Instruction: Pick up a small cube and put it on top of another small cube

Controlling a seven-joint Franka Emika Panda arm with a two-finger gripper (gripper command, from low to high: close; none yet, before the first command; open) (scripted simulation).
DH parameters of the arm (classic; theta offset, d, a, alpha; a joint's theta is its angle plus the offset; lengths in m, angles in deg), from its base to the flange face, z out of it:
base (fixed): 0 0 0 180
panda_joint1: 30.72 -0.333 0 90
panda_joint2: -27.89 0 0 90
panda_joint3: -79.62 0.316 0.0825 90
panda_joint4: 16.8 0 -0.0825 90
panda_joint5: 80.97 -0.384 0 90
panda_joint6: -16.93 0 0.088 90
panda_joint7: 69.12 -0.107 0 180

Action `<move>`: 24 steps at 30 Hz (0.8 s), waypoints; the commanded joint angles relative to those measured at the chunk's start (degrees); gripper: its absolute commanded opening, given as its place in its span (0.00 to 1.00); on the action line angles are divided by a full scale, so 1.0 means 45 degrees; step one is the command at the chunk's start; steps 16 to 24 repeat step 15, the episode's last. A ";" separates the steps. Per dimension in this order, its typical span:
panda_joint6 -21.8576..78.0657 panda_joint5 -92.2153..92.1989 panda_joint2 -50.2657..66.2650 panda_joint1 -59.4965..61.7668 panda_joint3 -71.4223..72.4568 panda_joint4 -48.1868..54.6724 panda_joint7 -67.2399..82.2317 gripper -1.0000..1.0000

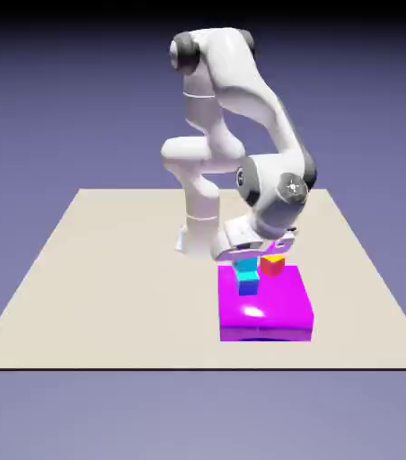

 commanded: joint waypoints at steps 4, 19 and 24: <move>0.1269 -0.2183 -0.0458 0.0307 0.1468 0.0014 -0.1410 0.00; -0.0350 -0.2349 0.0239 0.0328 0.1930 -0.1713 -0.1236 1.00; -0.0350 -0.2349 0.0239 0.0328 0.1930 -0.1713 -0.1236 1.00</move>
